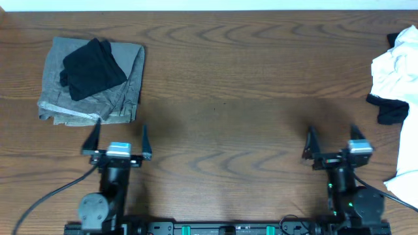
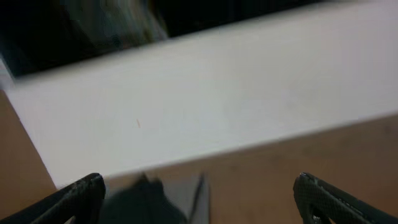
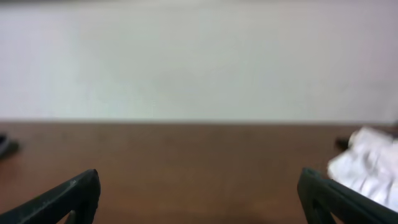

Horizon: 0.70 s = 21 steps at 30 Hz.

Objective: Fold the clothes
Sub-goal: 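Reach the right gripper to the white T-shirt and grasp it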

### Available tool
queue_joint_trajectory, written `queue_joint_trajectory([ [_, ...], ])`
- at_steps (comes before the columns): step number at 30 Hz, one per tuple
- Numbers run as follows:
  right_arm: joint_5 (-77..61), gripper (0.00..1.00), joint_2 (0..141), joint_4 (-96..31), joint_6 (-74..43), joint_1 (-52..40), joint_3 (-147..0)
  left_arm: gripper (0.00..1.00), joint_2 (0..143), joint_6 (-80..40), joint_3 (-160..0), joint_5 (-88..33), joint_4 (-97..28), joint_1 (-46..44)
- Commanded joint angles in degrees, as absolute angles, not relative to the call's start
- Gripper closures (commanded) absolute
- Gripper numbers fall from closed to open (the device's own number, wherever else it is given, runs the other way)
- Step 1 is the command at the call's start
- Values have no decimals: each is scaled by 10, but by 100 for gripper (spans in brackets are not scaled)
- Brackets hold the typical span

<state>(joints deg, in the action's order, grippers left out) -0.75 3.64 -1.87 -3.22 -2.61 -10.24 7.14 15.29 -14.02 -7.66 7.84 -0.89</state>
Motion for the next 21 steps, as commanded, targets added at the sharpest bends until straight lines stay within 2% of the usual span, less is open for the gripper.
queue_joint_trajectory([
  [1, 18, 1, 79, 0, -32, -30, -156, 2, 138, 156, -227, -86, 83, -11],
  [6, 32, 1, 193, 40, -31, -30, -249, 2, 293, 156, -385, -151, 71, -11],
  [11, 32, 1, 334, 10, -25, -30, -385, 2, 451, 129, -564, -218, -17, -11],
  [16, 32, 1, 490, -133, -7, -23, -575, 2, 569, 87, -702, -253, -142, -11],
  [21, 32, 1, 664, -337, 25, 22, -798, 2, 638, 80, -733, -255, -203, -11],
])
